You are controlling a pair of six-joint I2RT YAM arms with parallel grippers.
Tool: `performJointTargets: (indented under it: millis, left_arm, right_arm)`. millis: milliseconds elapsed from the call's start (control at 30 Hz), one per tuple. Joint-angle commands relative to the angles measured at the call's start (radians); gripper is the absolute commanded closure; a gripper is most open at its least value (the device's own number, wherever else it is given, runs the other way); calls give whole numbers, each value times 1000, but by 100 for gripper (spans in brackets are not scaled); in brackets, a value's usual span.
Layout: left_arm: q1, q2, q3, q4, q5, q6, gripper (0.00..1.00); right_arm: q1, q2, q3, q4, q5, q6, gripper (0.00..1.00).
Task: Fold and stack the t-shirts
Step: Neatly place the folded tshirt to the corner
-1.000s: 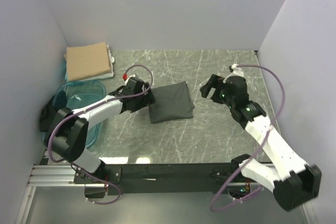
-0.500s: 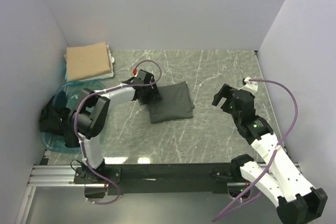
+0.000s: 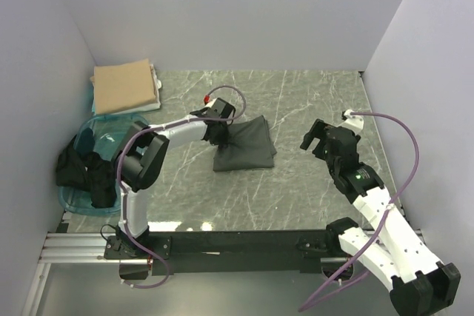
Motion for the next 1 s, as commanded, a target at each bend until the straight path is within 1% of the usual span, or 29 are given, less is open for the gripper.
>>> performJointTargets:
  millis: [0, 167, 233, 267, 333, 367, 400, 533, 567, 633, 667, 733, 767, 833, 933, 967]
  left_arm:
    - [4, 44, 58, -115, -131, 52, 99]
    - [4, 52, 118, -164, -251, 133, 99]
    - [5, 46, 147, -172, -326, 219, 99]
    - [10, 44, 155, -164, -349, 295, 99]
    - [23, 35, 169, -143, -410, 374, 99]
    - [33, 31, 168, -111, -423, 444, 99]
    - [43, 26, 174, -105, -437, 467, 99]
    - [131, 24, 232, -118, -469, 563, 99]
    - [143, 21, 232, -102, -484, 617, 99]
    - [174, 14, 227, -33, -493, 682, 99]
    - [183, 14, 229, -13, -500, 755, 99]
    - [206, 15, 238, 42, -503, 849, 99]
    - [214, 15, 253, 55, -513, 927, 99]
    - [238, 20, 272, 86, -535, 1022, 99]
    - [289, 23, 331, 81, -526, 1069, 99]
    - [299, 26, 377, 39, -511, 1077, 99]
  right_arm:
    - [-8, -4, -15, 39, 34, -20, 0]
    - [-10, -10, -27, 43, 31, -21, 0]
    - [-11, -11, -33, 43, 22, -21, 0]
    - [-10, -14, -35, 50, 17, -21, 0]
    - [-11, -13, -42, 58, -1, -23, 0]
    - [-11, -11, -41, 59, -4, -23, 0]
    - [-11, -8, -41, 58, -6, -24, 0]
    - [-13, 5, -42, 58, -12, -21, 0]
    - [-13, 10, -41, 61, -15, -23, 0]
    - [-13, 16, -41, 61, -16, -21, 0]
    - [-11, 19, -41, 61, -10, -21, 0]
    - [-14, 28, -38, 58, -3, -21, 0]
    - [-13, 32, -38, 53, 2, -20, 0]
    - [-13, 39, -35, 52, 7, -20, 0]
    - [-16, 45, -36, 55, 19, -20, 0]
    - [-16, 47, -36, 56, 19, -18, 0]
